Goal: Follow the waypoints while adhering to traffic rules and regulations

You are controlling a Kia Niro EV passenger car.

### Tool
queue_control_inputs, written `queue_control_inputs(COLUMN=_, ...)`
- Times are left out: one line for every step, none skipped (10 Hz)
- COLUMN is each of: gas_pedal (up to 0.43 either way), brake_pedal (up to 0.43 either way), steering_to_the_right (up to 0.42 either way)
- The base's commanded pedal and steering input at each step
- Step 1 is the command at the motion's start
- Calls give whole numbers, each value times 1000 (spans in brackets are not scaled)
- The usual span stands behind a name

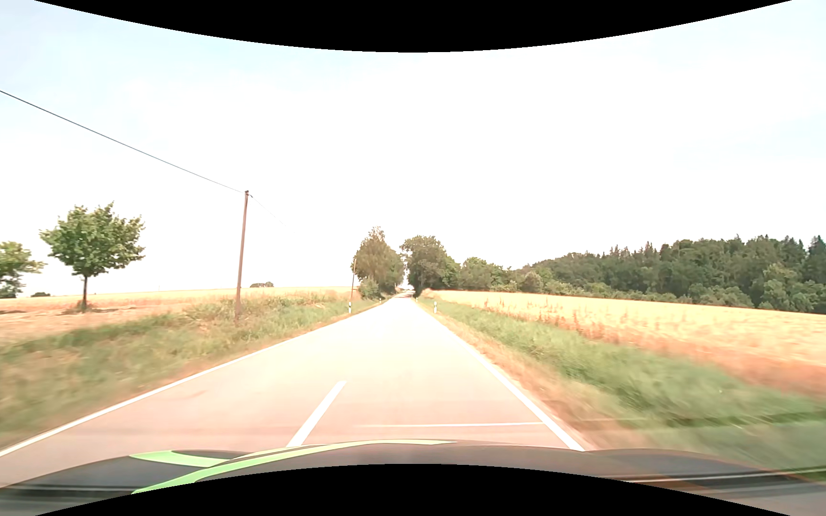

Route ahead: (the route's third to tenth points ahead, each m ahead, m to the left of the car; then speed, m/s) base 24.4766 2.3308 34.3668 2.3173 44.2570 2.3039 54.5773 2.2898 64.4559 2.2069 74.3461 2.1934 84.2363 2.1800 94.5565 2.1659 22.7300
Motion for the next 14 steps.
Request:
queue_control_inputs(gas_pedal=449, brake_pedal=0, steering_to_the_right=-6)
queue_control_inputs(gas_pedal=441, brake_pedal=0, steering_to_the_right=-6)
queue_control_inputs(gas_pedal=441, brake_pedal=0, steering_to_the_right=-5)
queue_control_inputs(gas_pedal=441, brake_pedal=0, steering_to_the_right=-4)
queue_control_inputs(gas_pedal=441, brake_pedal=0, steering_to_the_right=-3)
queue_control_inputs(gas_pedal=441, brake_pedal=0, steering_to_the_right=-3)
queue_control_inputs(gas_pedal=441, brake_pedal=0, steering_to_the_right=-2)
queue_control_inputs(gas_pedal=441, brake_pedal=0, steering_to_the_right=-1)
queue_control_inputs(gas_pedal=441, brake_pedal=0, steering_to_the_right=-1)
queue_control_inputs(gas_pedal=441, brake_pedal=0, steering_to_the_right=0)
queue_control_inputs(gas_pedal=441, brake_pedal=0, steering_to_the_right=0)
queue_control_inputs(gas_pedal=441, brake_pedal=0, steering_to_the_right=0)
queue_control_inputs(gas_pedal=429, brake_pedal=0, steering_to_the_right=0)
queue_control_inputs(gas_pedal=421, brake_pedal=0, steering_to_the_right=0)
